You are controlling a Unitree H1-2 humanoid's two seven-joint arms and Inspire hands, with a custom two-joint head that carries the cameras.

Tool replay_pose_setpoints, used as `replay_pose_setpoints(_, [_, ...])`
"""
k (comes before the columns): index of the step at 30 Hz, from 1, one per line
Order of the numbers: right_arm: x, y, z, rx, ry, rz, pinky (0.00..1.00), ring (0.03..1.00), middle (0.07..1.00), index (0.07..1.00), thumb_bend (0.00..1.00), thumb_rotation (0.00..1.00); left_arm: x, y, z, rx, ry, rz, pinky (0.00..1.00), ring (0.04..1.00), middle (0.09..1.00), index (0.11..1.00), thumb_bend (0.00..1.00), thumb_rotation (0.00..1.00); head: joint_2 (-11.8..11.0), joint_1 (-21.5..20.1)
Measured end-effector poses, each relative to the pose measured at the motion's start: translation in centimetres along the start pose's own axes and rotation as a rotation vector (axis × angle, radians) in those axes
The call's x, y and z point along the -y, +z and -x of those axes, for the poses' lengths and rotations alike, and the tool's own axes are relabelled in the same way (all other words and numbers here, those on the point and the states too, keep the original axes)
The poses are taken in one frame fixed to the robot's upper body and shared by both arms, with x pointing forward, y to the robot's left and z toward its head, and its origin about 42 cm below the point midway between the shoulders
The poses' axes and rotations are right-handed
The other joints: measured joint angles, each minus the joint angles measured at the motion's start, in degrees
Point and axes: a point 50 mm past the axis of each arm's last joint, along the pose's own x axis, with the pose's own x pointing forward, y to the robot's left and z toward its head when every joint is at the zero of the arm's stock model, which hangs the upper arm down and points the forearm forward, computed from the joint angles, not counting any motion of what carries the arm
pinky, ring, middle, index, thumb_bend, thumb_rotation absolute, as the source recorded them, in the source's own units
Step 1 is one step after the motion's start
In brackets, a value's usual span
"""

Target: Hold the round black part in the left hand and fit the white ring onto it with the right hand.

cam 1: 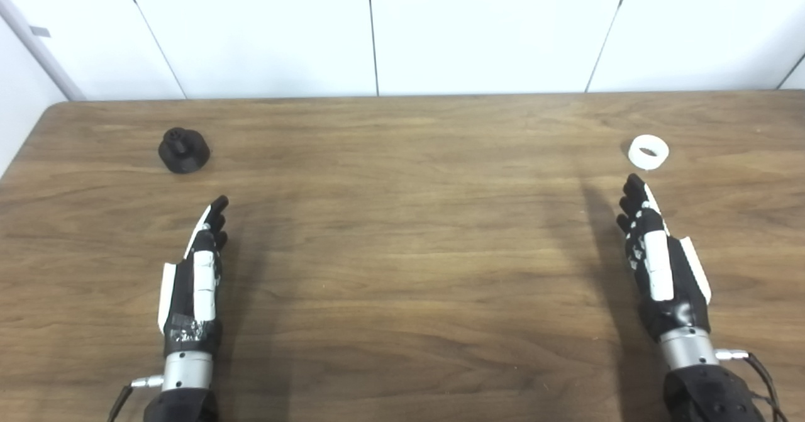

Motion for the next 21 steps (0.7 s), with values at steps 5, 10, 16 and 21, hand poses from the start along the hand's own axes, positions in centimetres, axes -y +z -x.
replay_pose_setpoints(5, [-0.12,-0.01,0.0,-0.001,0.002,0.009,1.0,1.0,0.993,0.975,0.64,1.0,0.0,0.0,0.0,0.0,0.0,0.001,1.0,1.0,0.993,0.939,0.6,0.99,0.0,0.0])
replay_pose_setpoints(10, [-0.11,-0.01,0.0,-0.001,0.001,0.015,1.0,1.0,0.99,0.978,0.65,1.0,0.0,0.0,0.0,-0.001,0.0,0.001,1.0,1.0,0.995,0.941,0.59,0.99,0.2,0.3])
replay_pose_setpoints(16, [-0.05,-0.06,0.05,-0.001,0.0,0.017,1.0,1.0,0.99,0.979,0.63,1.0,0.06,0.0,0.02,-0.001,-0.002,-0.001,1.0,1.0,0.996,0.935,0.6,1.0,-0.7,3.1])
replay_pose_setpoints(21, [0.16,-0.37,0.13,-0.002,0.002,0.017,1.0,1.0,0.995,0.986,0.62,1.0,0.35,0.0,0.04,0.001,-0.008,-0.008,1.0,1.0,0.996,0.936,0.61,0.98,-3.5,8.8])
